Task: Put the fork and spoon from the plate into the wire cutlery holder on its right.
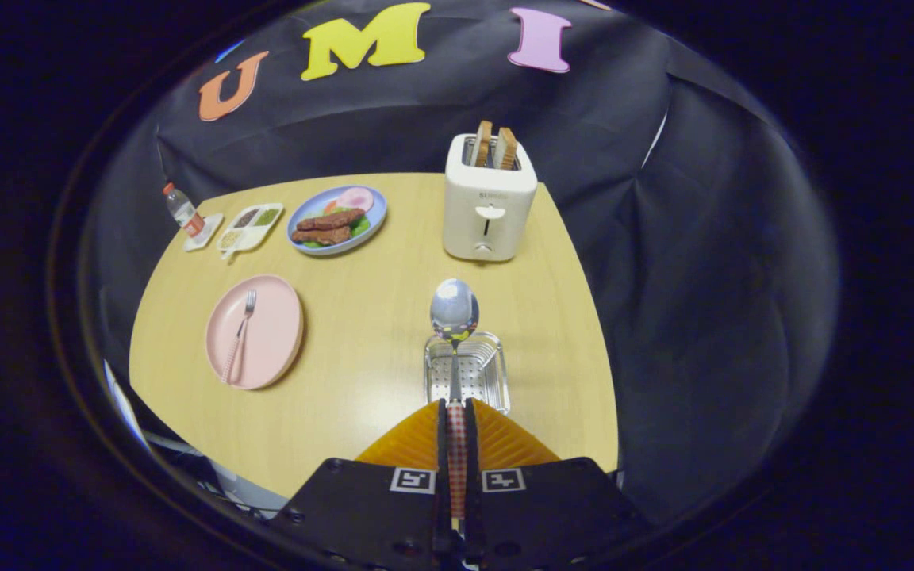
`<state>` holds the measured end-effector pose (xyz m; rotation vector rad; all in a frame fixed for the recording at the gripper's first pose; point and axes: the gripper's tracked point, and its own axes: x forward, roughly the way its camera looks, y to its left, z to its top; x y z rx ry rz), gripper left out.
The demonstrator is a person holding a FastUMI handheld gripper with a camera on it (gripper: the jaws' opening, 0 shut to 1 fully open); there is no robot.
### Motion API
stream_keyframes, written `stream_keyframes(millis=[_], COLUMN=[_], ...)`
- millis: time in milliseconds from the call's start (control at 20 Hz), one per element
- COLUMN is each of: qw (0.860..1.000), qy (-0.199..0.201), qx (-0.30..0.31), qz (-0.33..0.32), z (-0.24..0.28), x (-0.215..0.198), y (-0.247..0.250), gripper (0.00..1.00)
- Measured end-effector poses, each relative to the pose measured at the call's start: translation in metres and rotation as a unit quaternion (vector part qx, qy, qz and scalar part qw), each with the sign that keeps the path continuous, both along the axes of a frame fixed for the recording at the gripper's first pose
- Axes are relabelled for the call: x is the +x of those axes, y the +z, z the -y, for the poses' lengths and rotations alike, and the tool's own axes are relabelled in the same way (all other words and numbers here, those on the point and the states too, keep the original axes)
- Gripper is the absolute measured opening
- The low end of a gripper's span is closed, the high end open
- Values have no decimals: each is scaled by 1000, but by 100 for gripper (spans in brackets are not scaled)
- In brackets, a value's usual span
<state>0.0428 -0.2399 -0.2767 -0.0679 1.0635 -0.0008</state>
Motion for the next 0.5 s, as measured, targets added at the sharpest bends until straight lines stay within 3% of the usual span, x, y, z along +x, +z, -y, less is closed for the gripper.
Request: stream_keyframes(millis=[500], qw=[988], qy=[23], qx=[18], qz=[-151], z=[9], x=[-13], y=[-1], gripper=[6])
